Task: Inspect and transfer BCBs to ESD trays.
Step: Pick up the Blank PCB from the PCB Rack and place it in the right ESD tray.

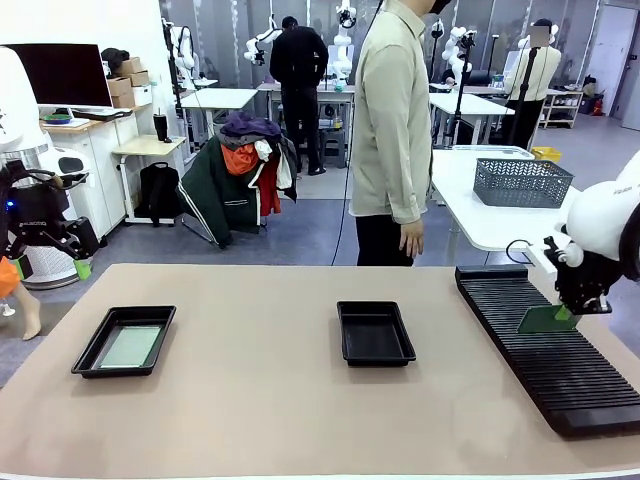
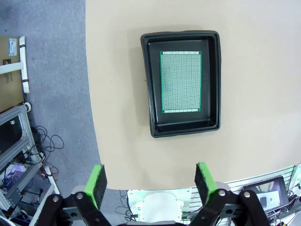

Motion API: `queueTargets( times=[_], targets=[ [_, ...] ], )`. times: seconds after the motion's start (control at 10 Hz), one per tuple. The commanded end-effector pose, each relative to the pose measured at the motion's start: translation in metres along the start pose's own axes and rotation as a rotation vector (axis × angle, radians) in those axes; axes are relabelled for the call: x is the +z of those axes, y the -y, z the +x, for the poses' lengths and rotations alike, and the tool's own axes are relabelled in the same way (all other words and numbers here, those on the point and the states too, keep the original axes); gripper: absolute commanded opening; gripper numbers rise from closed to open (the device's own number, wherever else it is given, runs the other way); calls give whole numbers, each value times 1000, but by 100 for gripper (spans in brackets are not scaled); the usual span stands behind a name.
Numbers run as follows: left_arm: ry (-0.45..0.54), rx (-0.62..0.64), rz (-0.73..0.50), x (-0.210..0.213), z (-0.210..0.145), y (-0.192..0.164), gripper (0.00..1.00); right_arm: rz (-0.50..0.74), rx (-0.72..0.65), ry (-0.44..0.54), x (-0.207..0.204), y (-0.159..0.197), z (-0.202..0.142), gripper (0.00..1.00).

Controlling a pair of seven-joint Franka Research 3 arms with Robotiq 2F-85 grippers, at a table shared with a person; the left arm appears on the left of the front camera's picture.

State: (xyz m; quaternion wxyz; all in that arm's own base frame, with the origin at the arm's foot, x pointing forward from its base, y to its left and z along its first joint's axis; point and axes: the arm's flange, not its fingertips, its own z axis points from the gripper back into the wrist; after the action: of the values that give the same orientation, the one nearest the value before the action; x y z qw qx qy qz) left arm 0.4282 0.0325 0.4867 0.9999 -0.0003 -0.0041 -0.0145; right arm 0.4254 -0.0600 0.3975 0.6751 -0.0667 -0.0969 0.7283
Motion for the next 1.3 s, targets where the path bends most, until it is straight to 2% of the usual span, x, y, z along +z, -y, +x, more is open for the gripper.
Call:
queueTargets(
  times=[0.0, 0.6, 0.9, 1.2],
  targets=[
    [9, -7, -1, -1, -1, -1, 100, 8, -7, -4, 57, -6, 1, 0],
    [9, -7, -1, -1, -1, -1, 100, 67, -6, 31, 219, -11, -7, 0],
    [9, -7, -1, -1, -1, -1, 100, 124, -7, 42, 260, -6, -9, 0],
    [9, -7, -1, -1, -1, -1, 100, 124, -4, 28, 278, 3, -9, 0]
  ],
)
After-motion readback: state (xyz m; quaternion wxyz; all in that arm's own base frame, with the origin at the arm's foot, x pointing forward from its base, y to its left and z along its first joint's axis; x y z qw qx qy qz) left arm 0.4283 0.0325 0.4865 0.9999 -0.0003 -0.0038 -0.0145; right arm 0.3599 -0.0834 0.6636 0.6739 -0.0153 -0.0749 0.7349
